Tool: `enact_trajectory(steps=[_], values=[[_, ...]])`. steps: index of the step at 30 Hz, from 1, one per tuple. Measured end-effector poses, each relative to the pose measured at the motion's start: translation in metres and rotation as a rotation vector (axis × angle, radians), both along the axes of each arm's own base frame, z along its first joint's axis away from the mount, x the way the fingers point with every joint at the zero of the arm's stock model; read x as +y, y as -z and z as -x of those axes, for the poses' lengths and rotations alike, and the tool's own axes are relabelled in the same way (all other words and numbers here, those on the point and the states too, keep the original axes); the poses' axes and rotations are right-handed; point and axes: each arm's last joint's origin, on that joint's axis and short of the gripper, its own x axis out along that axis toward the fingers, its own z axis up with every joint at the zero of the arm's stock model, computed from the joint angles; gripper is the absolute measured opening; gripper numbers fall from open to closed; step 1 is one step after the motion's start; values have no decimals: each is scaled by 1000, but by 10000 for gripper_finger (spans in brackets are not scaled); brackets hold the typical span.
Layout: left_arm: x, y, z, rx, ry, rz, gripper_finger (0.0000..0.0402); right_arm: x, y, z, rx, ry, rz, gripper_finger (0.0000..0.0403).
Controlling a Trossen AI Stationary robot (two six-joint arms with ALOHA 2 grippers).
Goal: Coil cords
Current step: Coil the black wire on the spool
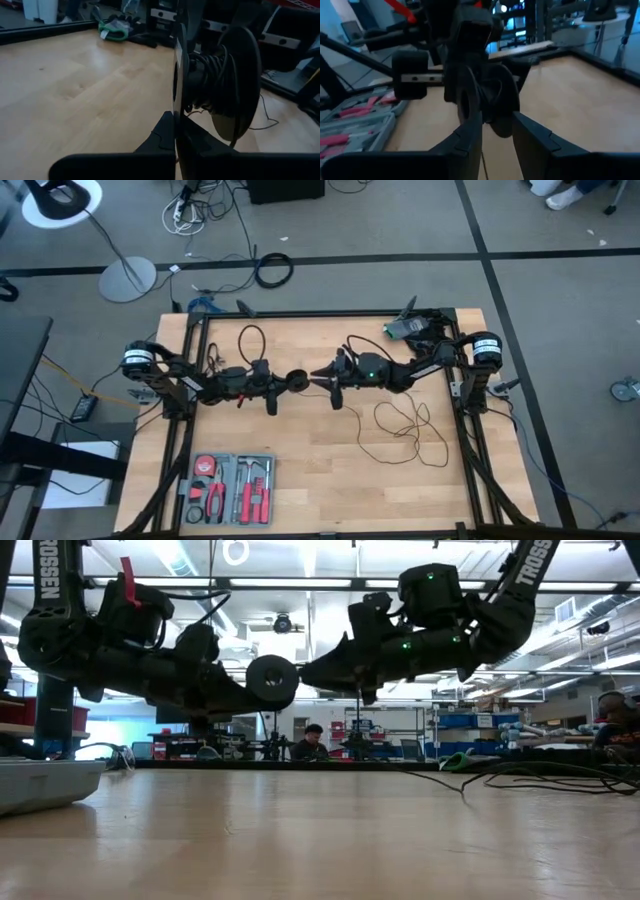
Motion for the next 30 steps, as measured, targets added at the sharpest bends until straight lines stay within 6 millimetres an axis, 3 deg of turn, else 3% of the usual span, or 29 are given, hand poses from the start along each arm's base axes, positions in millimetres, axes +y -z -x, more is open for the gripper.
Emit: enact_trajectory(steps=[14,30], values=[[1,1,-4,36,1,5,3,-4,-11,-14,57,-55,16,83],[1,-2,-6,11,8,0,3,-3,-4,-13,115,-76,12,75]])
